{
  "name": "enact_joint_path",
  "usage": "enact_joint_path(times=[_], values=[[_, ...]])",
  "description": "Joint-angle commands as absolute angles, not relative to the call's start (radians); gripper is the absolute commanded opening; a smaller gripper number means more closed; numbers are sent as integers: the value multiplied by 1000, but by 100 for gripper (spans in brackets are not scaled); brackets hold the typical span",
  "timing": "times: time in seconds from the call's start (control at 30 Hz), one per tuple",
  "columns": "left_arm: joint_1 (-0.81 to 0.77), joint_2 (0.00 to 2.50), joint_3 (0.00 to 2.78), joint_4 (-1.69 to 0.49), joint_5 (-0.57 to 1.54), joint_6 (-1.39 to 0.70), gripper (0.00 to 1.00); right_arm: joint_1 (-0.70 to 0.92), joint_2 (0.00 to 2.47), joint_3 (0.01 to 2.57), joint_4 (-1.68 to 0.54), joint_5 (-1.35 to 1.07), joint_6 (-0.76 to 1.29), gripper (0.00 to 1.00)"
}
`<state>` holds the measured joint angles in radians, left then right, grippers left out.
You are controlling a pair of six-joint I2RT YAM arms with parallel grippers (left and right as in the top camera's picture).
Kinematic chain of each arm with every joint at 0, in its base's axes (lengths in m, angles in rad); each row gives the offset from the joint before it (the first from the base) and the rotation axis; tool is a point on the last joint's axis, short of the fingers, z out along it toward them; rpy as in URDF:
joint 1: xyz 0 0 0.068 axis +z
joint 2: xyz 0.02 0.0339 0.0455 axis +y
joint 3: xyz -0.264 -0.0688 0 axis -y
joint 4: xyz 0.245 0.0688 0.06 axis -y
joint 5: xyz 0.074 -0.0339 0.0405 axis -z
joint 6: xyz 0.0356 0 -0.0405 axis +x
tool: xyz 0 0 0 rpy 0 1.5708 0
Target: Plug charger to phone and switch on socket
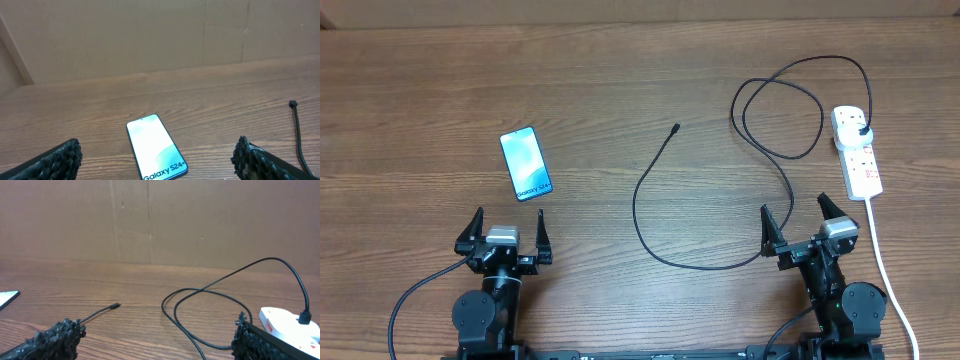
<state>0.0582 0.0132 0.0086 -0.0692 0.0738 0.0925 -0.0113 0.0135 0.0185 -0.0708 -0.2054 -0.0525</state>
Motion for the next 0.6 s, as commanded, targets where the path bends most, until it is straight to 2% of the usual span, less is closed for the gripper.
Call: enact_joint_path(times=[0.0, 0.57], values=[[50, 6, 5, -73, 71, 90, 100, -4, 4, 8, -65, -202, -49, 100], [50, 6, 5, -73, 71, 90, 100, -4, 4, 8, -65, -202, -49, 100]])
